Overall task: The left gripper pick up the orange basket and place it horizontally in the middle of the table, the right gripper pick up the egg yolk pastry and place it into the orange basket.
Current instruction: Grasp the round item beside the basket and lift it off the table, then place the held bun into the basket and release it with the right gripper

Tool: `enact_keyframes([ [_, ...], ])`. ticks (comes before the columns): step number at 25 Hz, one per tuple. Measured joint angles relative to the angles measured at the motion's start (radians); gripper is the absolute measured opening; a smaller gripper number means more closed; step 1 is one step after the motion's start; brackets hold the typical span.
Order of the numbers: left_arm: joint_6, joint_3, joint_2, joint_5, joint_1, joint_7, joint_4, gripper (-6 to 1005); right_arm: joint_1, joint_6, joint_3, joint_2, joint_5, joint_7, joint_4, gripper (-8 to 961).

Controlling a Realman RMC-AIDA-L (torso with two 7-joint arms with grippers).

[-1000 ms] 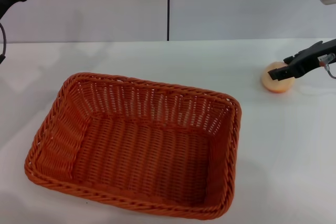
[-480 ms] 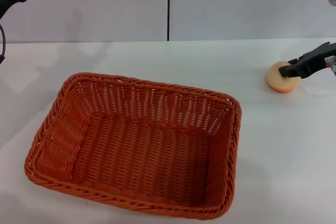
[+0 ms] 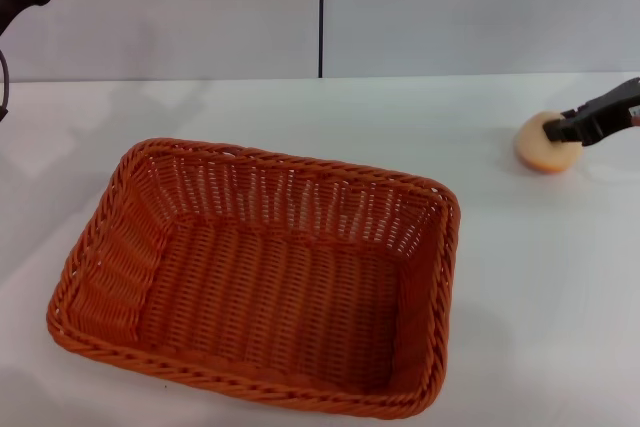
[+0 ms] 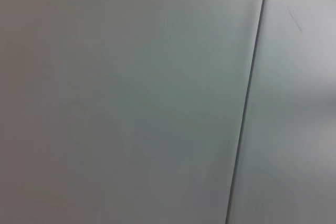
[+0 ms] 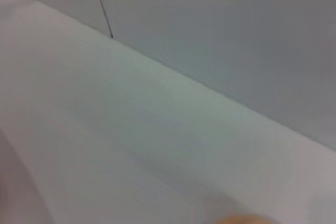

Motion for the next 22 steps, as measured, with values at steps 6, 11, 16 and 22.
enact_keyframes([
  [6,0.002,0.0,0.0,-0.001,0.004,0.0,-0.01,813,-0.089,-0.012,-0.005,0.007,0.222,-0.007,-0.158,186],
  [11,0.004,0.002,0.001,-0.001,0.009,0.0,-0.012,813,-0.176,-0.091,-0.013,0.016,0.49,-0.052,-0.342,147],
  [16,0.005,0.005,0.002,-0.001,0.015,0.001,-0.012,813,-0.182,-0.232,-0.015,0.015,0.678,-0.091,-0.407,94],
  [22,0.005,0.006,0.001,-0.001,0.012,0.001,-0.012,813,-0.123,-0.362,-0.1,0.015,0.787,-0.103,-0.382,85],
])
